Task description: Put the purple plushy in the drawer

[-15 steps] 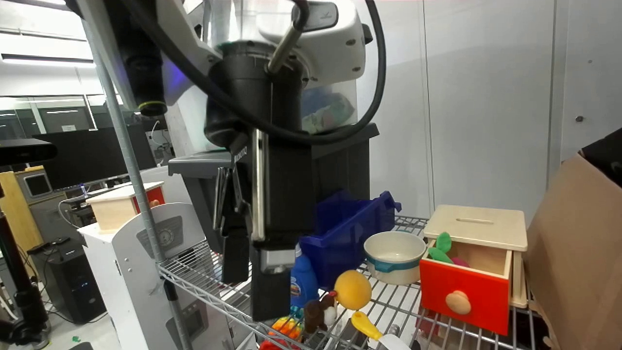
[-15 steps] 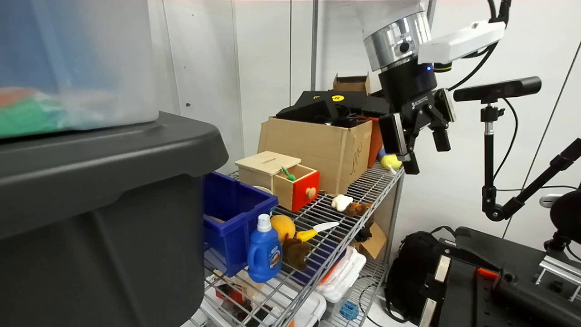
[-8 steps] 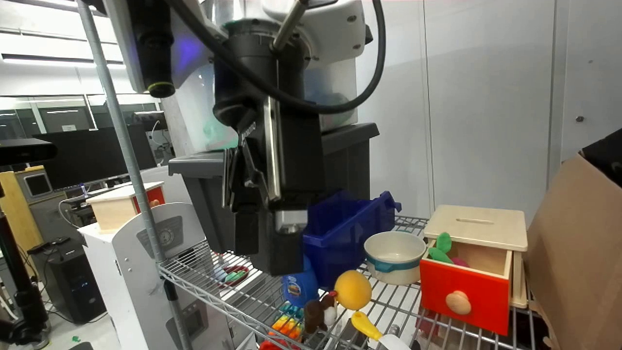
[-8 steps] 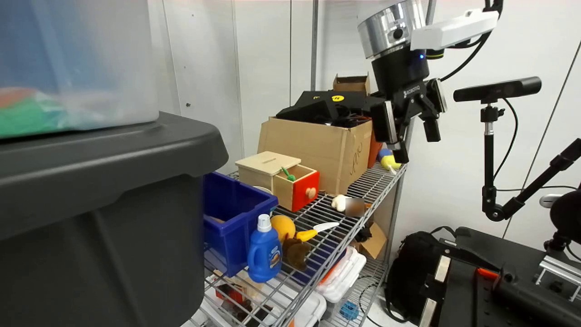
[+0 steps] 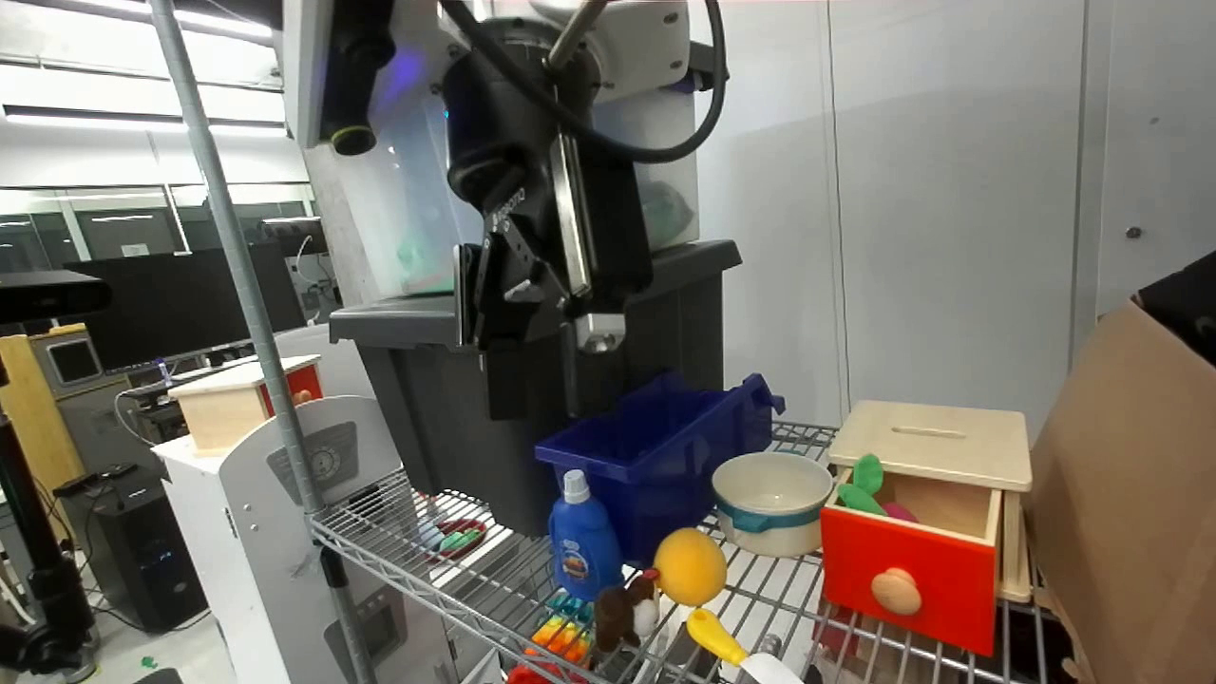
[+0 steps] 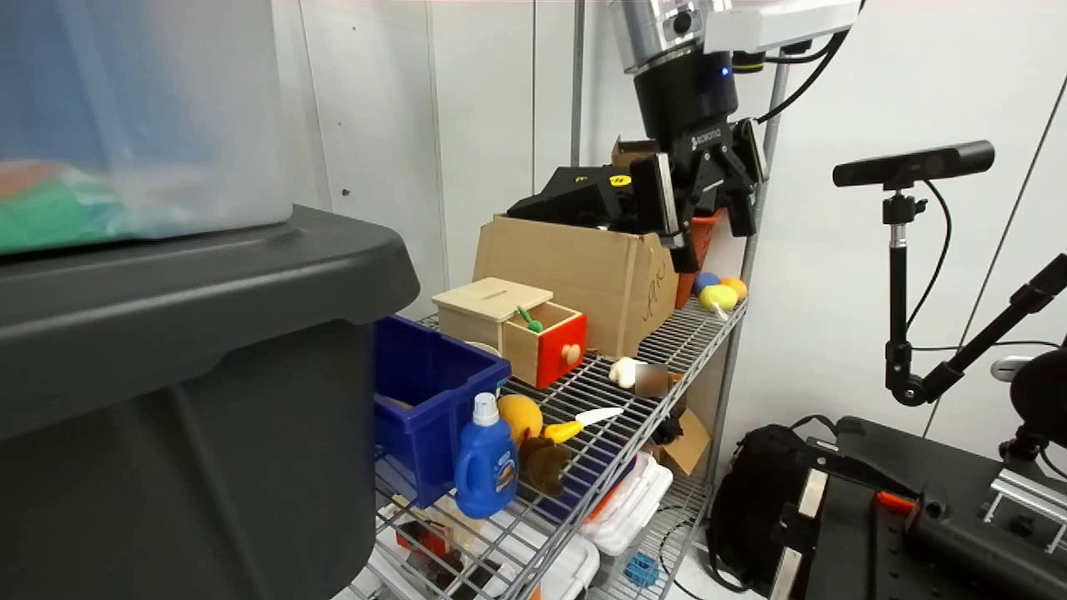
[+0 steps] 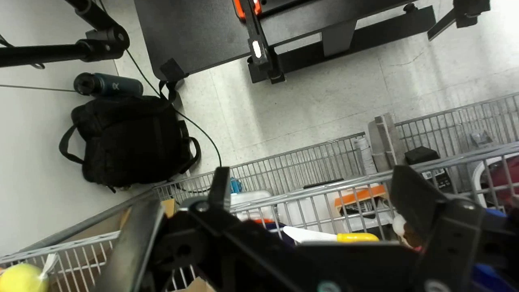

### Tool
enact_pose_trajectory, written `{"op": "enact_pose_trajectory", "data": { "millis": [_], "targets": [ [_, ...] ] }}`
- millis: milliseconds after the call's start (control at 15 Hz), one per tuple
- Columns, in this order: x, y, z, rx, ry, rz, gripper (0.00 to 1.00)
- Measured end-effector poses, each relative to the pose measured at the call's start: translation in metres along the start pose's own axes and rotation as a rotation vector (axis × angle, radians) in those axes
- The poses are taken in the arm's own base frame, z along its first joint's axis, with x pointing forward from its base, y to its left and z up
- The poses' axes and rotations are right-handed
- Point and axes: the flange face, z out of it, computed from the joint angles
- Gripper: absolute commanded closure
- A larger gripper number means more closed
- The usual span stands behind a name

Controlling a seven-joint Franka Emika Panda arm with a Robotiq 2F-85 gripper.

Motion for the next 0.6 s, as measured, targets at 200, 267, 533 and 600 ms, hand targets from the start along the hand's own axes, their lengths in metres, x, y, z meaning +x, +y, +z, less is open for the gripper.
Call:
{"op": "enact_pose_trajectory", "data": {
  "millis": [200,267,533,600],
  "targets": [
    [0.0018,-0.0003,-0.0016,0.000,0.003,-0.005,0.00],
    [0.0018,-0.0004,-0.0015,0.000,0.003,-0.005,0.00],
    [0.0018,-0.0004,-0.0015,0.000,0.003,-0.007,0.00],
    [0.0018,-0.0004,-0.0015,0.000,0.003,-0.007,0.00]
  ]
}}
